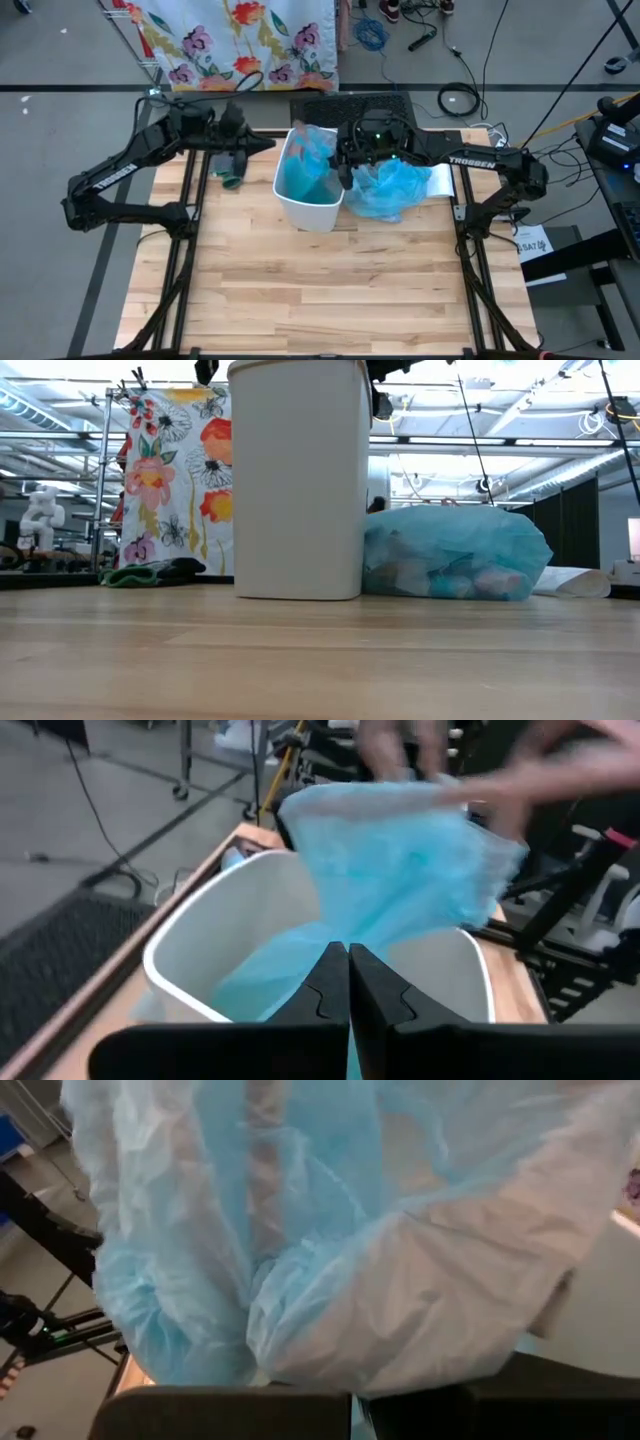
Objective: Place trash/remove bag and relplace
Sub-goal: Insert the new blue trash bag into the trash bin
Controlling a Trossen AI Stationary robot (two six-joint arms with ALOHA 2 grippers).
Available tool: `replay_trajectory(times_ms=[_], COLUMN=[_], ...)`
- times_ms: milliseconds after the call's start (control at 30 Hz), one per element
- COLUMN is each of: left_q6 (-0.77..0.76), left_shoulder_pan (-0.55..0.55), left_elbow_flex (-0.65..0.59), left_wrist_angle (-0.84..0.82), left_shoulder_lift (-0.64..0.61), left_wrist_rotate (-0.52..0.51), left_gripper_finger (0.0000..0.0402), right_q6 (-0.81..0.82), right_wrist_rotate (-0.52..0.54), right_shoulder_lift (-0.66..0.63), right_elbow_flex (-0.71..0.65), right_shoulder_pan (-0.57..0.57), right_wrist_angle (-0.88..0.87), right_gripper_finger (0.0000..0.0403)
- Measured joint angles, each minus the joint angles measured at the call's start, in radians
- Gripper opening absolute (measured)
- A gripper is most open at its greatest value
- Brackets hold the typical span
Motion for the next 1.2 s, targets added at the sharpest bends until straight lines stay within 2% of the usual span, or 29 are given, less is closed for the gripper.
replay_trajectory(times_ms=[167, 333, 500, 700, 967, 1200], left_q6=[-0.091, -0.101, -0.133, -0.179, -0.180, -0.242], left_shoulder_pan=[-0.006, -0.031, -0.071, -0.110, -0.161, -0.176], left_elbow_flex=[0.000, 0.000, 0.000, 0.000, 0.000, 0.000], left_wrist_angle=[-0.002, 0.002, 0.093, 0.238, 0.255, 0.264], left_shoulder_lift=[0.037, 0.056, 0.055, 0.056, 0.060, 0.097], left_wrist_rotate=[0.000, -0.003, -0.003, -0.002, -0.003, -0.003], left_gripper_finger=[0.0000, 0.0000, 0.0000, 0.0000, 0.0000, 0.0000], right_q6=[0.006, 0.012, 0.032, 0.034, 0.037, 0.033], right_wrist_rotate=[0.000, 0.021, 0.052, 0.053, 0.053, 0.053], right_shoulder_lift=[0.009, 0.009, 0.009, 0.009, 0.009, 0.009], right_elbow_flex=[0.000, 0.000, 0.000, 0.000, 0.000, 0.000], right_shoulder_pan=[-0.001, -0.006, -0.006, -0.006, -0.006, -0.006], right_wrist_angle=[0.005, 0.006, 0.005, 0.005, 0.018, 0.021], right_gripper_finger=[0.0000, 0.0000, 0.0009, 0.0060, 0.0139, 0.0175])
